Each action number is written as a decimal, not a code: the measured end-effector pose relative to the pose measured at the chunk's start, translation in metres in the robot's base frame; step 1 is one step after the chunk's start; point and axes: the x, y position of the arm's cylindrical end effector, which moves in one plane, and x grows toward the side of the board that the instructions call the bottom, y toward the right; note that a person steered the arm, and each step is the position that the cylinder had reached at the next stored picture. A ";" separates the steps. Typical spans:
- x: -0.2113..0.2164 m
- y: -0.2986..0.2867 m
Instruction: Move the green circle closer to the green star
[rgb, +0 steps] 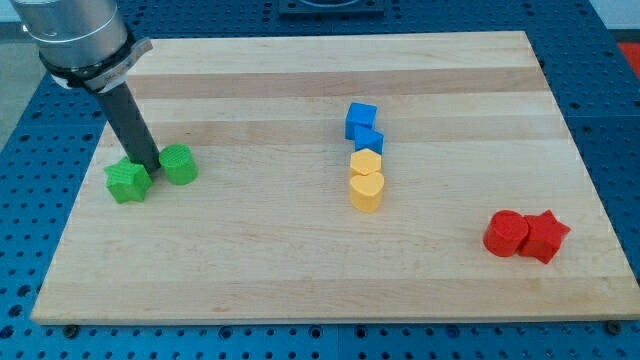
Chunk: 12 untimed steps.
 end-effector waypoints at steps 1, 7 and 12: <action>-0.028 0.004; 0.037 0.083; 0.048 0.075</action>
